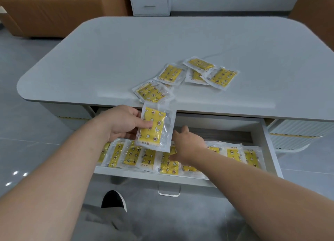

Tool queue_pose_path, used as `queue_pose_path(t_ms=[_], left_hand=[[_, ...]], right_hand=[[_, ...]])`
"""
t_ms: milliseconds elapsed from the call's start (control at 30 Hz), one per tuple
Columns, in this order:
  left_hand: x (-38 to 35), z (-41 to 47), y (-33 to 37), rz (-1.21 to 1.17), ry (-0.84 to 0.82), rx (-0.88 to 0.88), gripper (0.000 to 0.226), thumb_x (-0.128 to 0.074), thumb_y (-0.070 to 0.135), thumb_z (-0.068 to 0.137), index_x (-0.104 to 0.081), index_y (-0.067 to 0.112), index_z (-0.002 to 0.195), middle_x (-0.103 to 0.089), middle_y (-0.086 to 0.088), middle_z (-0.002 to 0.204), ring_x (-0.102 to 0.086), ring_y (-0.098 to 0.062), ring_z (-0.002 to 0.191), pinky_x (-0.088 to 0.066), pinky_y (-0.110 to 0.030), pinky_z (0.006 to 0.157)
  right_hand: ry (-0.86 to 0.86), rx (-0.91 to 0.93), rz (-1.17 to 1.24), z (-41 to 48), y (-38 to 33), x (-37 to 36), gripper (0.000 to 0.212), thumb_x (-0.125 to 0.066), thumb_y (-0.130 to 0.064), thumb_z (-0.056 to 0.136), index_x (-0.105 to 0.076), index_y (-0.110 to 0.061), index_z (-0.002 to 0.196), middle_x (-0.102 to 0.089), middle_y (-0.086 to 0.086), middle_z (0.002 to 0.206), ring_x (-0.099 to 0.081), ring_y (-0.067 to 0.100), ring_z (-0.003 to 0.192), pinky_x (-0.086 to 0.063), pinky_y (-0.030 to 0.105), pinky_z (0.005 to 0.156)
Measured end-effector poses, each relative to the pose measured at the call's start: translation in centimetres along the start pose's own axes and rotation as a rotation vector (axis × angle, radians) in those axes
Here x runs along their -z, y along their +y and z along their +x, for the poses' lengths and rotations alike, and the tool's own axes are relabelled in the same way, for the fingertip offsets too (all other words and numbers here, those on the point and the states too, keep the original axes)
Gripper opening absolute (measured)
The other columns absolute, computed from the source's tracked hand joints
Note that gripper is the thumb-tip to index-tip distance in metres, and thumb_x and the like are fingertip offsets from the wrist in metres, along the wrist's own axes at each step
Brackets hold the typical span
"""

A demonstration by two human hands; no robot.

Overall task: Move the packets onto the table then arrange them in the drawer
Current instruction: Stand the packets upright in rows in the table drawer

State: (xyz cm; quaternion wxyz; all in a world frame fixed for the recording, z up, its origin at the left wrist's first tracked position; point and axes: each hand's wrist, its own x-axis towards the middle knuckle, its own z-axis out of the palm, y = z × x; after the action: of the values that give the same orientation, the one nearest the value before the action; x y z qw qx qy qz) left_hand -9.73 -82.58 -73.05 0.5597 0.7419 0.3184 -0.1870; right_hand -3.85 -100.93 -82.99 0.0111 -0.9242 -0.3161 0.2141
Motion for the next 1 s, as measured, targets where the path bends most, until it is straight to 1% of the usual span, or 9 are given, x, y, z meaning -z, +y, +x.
queue_pose_path(t_ms=[100,200,367,433,600,800,867,933,1000], left_hand=[[0.1,1.1,-1.3,0.173,0.013,0.087,0.016,-0.079,0.015,0.084,-0.072,0.01,0.098,-0.078,-0.006,0.091,-0.068,-0.014,0.072,-0.046,-0.023,0.055],[0.0,2.4,-3.0,0.327,0.024,0.163,0.019,-0.083,0.021,0.082,-0.073,0.01,0.094,-0.077,-0.009,0.092,-0.059,-0.016,0.074,-0.039,-0.024,0.052],[-1.7,3.9,-5.0,0.438,-0.007,0.193,0.021,-0.084,0.018,0.08,-0.075,0.011,0.097,-0.077,-0.011,0.099,-0.066,-0.023,0.082,-0.057,-0.036,0.078],[-2.0,4.5,-5.2,0.579,0.023,0.161,0.024,-0.086,0.025,0.079,-0.075,0.011,0.096,-0.077,-0.008,0.093,-0.069,-0.022,0.078,-0.059,-0.035,0.079],[-3.5,4.6,-4.8,0.997,0.159,0.133,0.043,-0.084,0.054,0.072,-0.069,0.014,0.079,-0.071,0.003,0.059,-0.07,-0.013,0.065,-0.056,-0.027,0.064],[-5.3,3.7,-4.5,1.173,0.203,0.093,0.039,-0.077,0.043,0.082,-0.062,0.018,0.108,-0.064,0.001,0.101,-0.064,-0.023,0.092,-0.047,-0.03,0.069],[-6.1,3.2,-3.7,1.251,0.199,0.076,0.022,-0.07,0.029,0.087,-0.065,0.019,0.106,-0.06,0.004,0.09,-0.06,-0.02,0.08,-0.043,-0.028,0.063],[-6.4,2.4,-2.2,1.273,0.247,0.033,0.009,-0.067,0.024,0.087,-0.063,0.019,0.094,-0.055,0.005,0.08,-0.057,-0.019,0.073,-0.041,-0.027,0.059],[-6.2,1.0,0.1,1.219,0.354,-0.08,0.014,-0.068,0.031,0.088,-0.059,0.02,0.086,-0.054,0.004,0.077,-0.056,-0.018,0.07,-0.038,-0.026,0.054]], right_hand=[[0.029,0.04,-0.011,-0.4,0.0,0.5,0.06,-0.072,-0.048,0.089,-0.047,-0.022,0.137,-0.043,0.009,0.132,-0.062,0.027,0.088,-0.05,0.035,0.062],[0.022,0.019,0.032,-0.5,0.6,1.6,0.047,-0.065,-0.049,0.092,-0.052,-0.021,0.128,-0.048,0.008,0.126,-0.062,0.027,0.088,-0.055,0.037,0.069],[0.056,-0.026,0.118,-0.6,1.2,2.9,0.027,-0.058,-0.035,0.097,-0.059,-0.019,0.118,-0.052,0.006,0.122,-0.063,0.024,0.087,-0.059,0.039,0.077],[0.071,-0.028,0.123,-0.8,1.0,3.0,0.024,-0.056,-0.031,0.097,-0.059,-0.019,0.118,-0.051,0.006,0.121,-0.063,0.024,0.087,-0.059,0.039,0.076],[0.092,0.012,0.105,-1.3,0.5,3.0,0.024,-0.054,-0.029,0.098,-0.058,-0.019,0.12,-0.05,0.006,0.117,-0.062,0.025,0.085,-0.058,0.037,0.073],[0.139,0.012,0.146,-1.6,0.5,3.8,0.018,-0.055,-0.028,0.097,-0.061,-0.019,0.111,-0.059,0.002,0.109,-0.063,0.022,0.087,-0.059,0.039,0.076],[0.133,-0.016,0.213,-1.7,0.8,4.7,0.022,-0.058,-0.035,0.096,-0.065,-0.015,0.102,-0.068,0.004,0.099,-0.066,0.024,0.085,-0.06,0.041,0.076],[0.173,-0.057,0.332,-1.9,1.3,6.1,0.04,-0.058,-0.047,0.096,-0.068,-0.009,0.089,-0.071,0.008,0.083,-0.069,0.026,0.077,-0.061,0.039,0.071],[0.272,-0.131,0.409,-1.8,1.9,7.6,0.056,-0.051,-0.059,0.097,-0.063,-0.008,0.077,-0.066,0.006,0.071,-0.066,0.025,0.068,-0.058,0.036,0.066]])
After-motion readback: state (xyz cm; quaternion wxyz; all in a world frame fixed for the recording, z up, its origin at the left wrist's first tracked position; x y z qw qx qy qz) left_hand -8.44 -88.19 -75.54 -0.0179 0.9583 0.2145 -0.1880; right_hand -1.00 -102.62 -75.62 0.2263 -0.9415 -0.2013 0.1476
